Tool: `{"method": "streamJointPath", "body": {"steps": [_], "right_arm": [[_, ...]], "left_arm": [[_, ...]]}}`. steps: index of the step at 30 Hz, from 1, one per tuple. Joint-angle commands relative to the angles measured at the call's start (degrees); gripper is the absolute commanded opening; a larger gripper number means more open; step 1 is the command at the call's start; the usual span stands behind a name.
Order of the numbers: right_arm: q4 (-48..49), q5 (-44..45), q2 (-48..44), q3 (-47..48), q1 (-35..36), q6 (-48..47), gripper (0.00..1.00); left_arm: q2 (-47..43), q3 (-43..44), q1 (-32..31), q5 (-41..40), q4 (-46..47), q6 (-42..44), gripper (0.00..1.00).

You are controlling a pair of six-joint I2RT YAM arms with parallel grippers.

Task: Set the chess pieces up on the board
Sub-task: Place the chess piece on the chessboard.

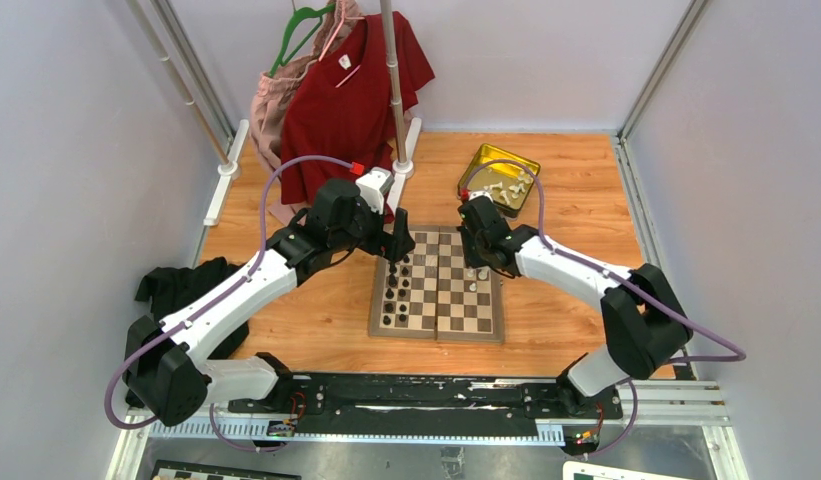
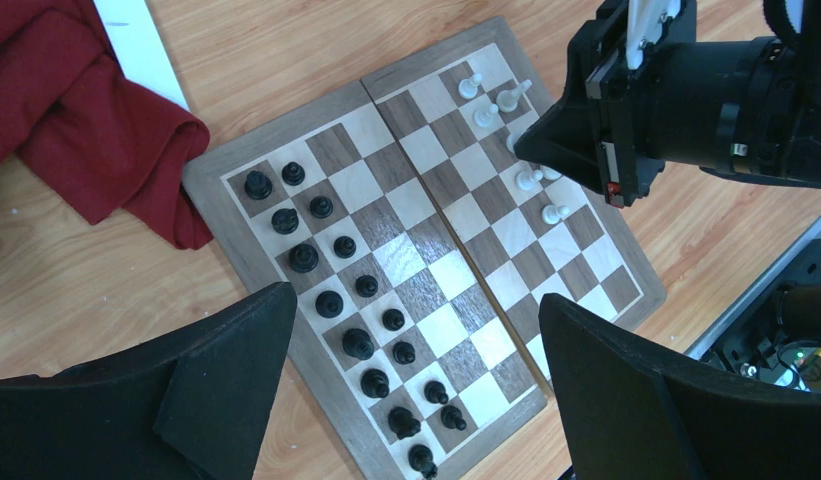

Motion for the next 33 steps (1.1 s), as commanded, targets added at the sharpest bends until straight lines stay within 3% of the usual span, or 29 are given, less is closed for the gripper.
{"method": "streamJointPath", "body": {"steps": [1,33], "right_arm": [[1.2,0.1,1.9,0.5,0.8,-0.9,0.00],[2.0,0.1,6.4,0.7,-0.8,-1.7,0.00]], "left_arm": [[0.2,-0.2,0.1,0.5,1.9,0.4,0.98],[1.8,0.8,0.2,0.9,1.2,1.1,0.97]]}}
